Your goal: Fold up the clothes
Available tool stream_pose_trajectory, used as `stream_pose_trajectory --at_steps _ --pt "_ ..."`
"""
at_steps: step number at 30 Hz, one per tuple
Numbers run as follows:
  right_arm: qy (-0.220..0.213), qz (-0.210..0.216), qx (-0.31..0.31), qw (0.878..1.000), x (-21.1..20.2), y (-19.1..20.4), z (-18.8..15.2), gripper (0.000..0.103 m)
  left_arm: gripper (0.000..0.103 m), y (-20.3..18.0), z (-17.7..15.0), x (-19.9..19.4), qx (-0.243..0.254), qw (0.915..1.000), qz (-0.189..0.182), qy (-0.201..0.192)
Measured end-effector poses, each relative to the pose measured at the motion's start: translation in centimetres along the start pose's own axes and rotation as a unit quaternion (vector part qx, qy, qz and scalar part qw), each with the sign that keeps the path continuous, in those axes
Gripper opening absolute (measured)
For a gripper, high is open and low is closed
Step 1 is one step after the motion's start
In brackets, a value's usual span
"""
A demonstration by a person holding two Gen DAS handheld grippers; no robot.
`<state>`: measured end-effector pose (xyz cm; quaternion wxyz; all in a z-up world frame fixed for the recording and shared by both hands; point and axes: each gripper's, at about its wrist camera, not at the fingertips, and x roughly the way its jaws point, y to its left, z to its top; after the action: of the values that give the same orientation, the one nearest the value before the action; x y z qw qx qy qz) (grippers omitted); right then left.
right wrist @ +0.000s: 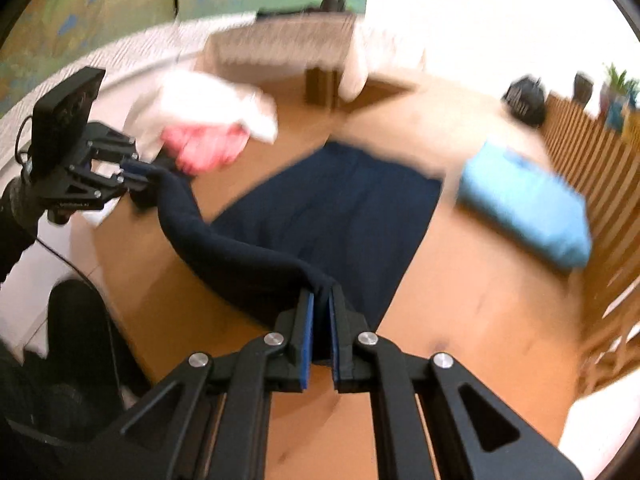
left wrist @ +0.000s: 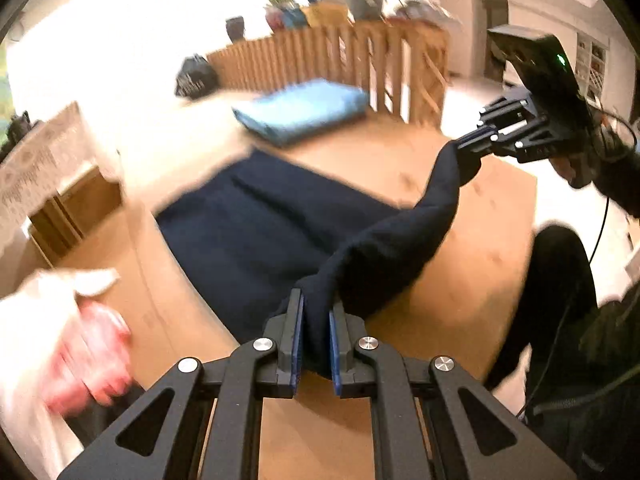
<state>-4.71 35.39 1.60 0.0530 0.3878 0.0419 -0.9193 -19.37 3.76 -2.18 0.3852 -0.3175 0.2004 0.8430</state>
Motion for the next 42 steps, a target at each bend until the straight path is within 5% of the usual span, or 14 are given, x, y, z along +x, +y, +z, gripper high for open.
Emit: stream_pose_trajectory --at_steps 5,12,24,28,31,32,37,42 --pt "-0.033 -0.037 -0.003 0.999 2.1 -3.9 8.0 0.007 0.01 6.7 6.4 2.5 -0.006 0.9993 0.029 -0.02" --pt "0.016 -0.053 0.022 0.998 14.0 -10.5 15.4 0.006 0.007 16.0 11.1 10.8 -0.035 0.9988 0.034 0.001" --pt "0.116 -0.066 0.072 0.988 28.9 -17.4 15.1 0.006 0.007 24.0 10.1 25.8 -0.066 0.994 -0.011 0.086" --pt "0.143 -0.063 0.08 0.984 30.9 -18.0 14.8 0.007 0.018 24.9 9.2 29.1 -0.074 0.9898 -0.015 0.121" --pt "0.149 -0.065 0.106 0.981 30.7 -19.1 15.2 0.028 0.041 25.8 9.0 29.5 -0.081 0.9876 0.0 0.134" --pt "0.143 -0.053 0.117 0.981 30.1 -19.6 15.2 0.028 0.044 26.3 9.1 29.0 -0.089 0.9875 0.002 0.13" --pt "0.133 -0.027 0.078 0.988 28.8 -19.4 15.2 0.028 0.042 27.2 9.1 26.1 -0.093 0.9904 -0.008 0.101" --pt "0.125 -0.023 0.035 0.991 29.1 -18.7 15.4 0.046 0.049 26.4 9.0 27.2 -0.068 0.9915 -0.015 0.11"
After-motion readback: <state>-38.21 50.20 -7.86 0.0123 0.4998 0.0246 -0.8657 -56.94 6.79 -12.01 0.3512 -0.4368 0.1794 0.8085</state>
